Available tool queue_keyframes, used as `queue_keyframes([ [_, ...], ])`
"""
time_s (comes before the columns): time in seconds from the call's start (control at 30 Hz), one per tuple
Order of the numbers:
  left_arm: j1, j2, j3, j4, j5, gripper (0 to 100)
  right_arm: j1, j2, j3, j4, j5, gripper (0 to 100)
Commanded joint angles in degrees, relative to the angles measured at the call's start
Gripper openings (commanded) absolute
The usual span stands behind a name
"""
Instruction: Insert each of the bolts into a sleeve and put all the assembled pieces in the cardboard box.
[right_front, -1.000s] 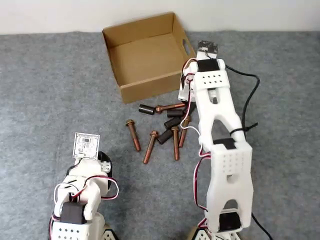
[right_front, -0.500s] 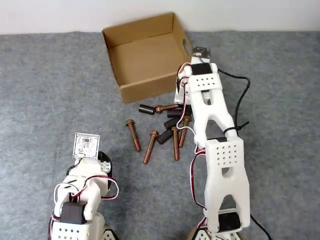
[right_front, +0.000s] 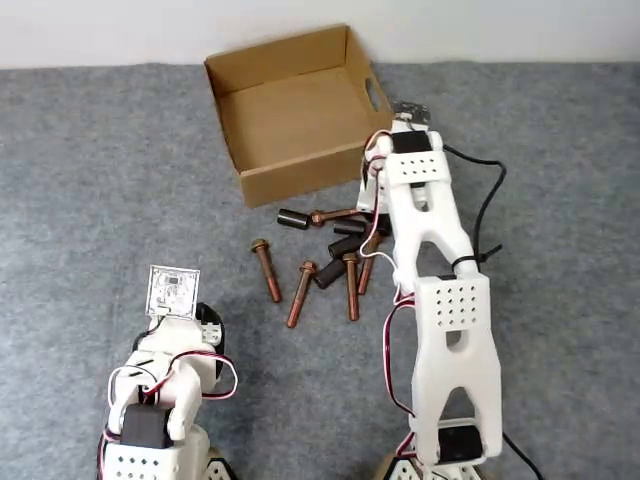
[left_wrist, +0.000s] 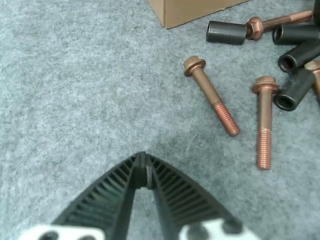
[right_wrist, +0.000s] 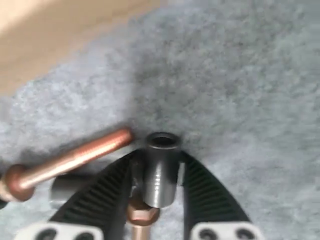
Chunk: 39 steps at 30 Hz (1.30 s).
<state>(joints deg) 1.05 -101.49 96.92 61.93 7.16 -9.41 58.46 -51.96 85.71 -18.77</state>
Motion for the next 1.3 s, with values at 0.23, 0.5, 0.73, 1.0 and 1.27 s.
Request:
queue_keyframes([
  [0.23, -0.44, -0.35, -0.31, -1.23, -0.09, 1, 1.71, -5.41, -0.62, 6.29, -0.26, 0.9],
  [0.5, -0.44, -0.35, -0.31, -1.23, -0.09, 1, 3.03, -18.24, 1.67, 17.27, -0.26, 0.9],
  [0.73, -0.44, -0.35, -0.31, -1.23, -0.09, 1, 6.73, -36.44, 12.04, 17.10, -0.18, 0.8],
  [1.0, -0.44, -0.35, -0.31, -1.23, -0.09, 1, 12.53, -57.89, 30.51, 17.10, -0.09, 0.8],
  [1.27, 5.63, -0.26, -0.31, -1.23, -0.26, 1, 16.22, -81.63, 53.01, 17.01, -0.09, 0.8],
])
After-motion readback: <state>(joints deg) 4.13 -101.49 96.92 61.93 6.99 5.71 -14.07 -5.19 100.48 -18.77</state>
